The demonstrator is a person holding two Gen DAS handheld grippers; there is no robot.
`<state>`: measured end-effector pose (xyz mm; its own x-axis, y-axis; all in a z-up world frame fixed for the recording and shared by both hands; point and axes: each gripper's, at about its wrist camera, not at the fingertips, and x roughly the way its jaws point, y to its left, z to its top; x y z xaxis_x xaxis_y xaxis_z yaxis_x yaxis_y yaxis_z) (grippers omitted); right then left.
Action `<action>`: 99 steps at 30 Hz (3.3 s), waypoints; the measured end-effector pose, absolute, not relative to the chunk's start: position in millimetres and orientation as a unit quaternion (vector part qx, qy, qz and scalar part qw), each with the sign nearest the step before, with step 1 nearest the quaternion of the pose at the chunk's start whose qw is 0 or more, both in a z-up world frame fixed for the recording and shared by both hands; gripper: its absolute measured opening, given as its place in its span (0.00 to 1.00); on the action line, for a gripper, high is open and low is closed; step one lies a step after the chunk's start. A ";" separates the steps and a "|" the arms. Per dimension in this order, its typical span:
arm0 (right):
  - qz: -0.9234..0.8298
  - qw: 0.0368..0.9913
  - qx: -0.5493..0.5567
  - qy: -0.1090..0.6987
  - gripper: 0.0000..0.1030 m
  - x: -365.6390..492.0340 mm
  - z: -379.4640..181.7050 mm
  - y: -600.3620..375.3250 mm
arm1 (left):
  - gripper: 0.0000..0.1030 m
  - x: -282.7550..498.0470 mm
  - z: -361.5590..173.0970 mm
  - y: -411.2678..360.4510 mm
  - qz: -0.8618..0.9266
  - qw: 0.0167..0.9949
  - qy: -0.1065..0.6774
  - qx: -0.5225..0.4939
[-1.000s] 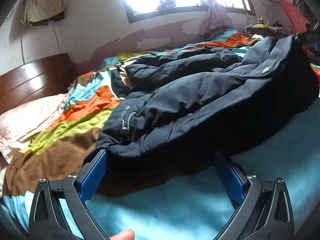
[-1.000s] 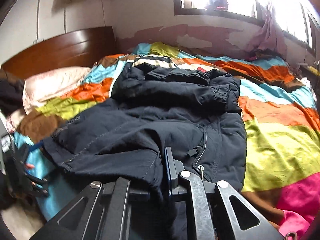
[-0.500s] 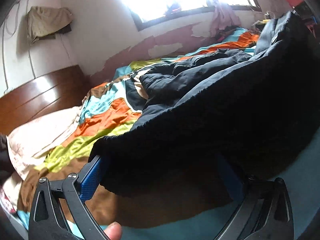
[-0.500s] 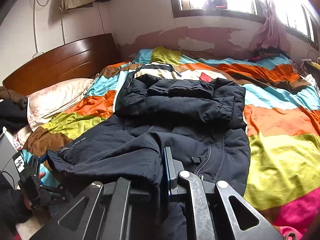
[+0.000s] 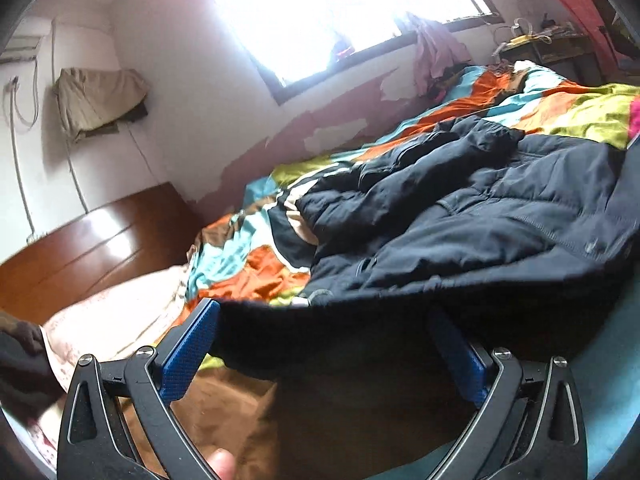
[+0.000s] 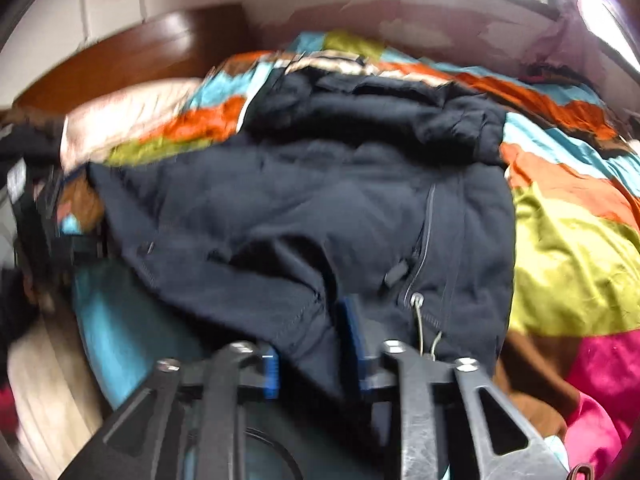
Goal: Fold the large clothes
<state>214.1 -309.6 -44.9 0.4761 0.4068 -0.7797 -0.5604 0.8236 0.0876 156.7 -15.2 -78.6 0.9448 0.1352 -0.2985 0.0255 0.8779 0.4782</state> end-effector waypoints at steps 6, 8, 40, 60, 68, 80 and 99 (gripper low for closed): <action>0.301 0.818 -0.207 0.445 0.63 192.3 -73.4 -288.4 | 0.98 164.1 -89.6 -16.3 0.013 0.941 0.174 0.289; 0.292 0.812 -0.240 0.445 0.65 192.0 -85.2 -278.0 | 0.98 166.3 -95.0 -15.5 -0.001 0.939 0.191 0.287; 0.308 0.844 -0.094 0.430 0.09 281.9 28.8 -278.5 | 0.06 208.3 -33.6 -8.0 -0.093 0.940 0.279 0.175; 0.302 0.860 -0.077 0.404 0.07 311.1 58.5 -267.3 | 0.56 163.1 -79.3 -45.2 -0.241 0.876 0.343 0.237; 0.306 0.828 -0.138 0.449 0.11 269.4 13.0 -280.9 | 0.57 162.0 -118.5 -52.3 -0.189 0.851 0.361 0.332; 0.337 0.773 -0.183 0.505 0.56 219.1 -54.3 -293.1 | 0.14 177.0 -121.3 -47.9 -0.132 0.861 0.360 0.335; 0.271 0.839 -0.225 0.415 0.06 219.3 -41.9 -273.5 | 0.03 202.2 -43.7 -37.9 -0.098 0.905 0.321 0.259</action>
<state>219.3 -273.5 -41.9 0.5083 0.2684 -0.8183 -0.6413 0.7522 -0.1516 202.2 -37.9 -43.7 0.7741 -0.0110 -0.6330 0.3444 0.8463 0.4064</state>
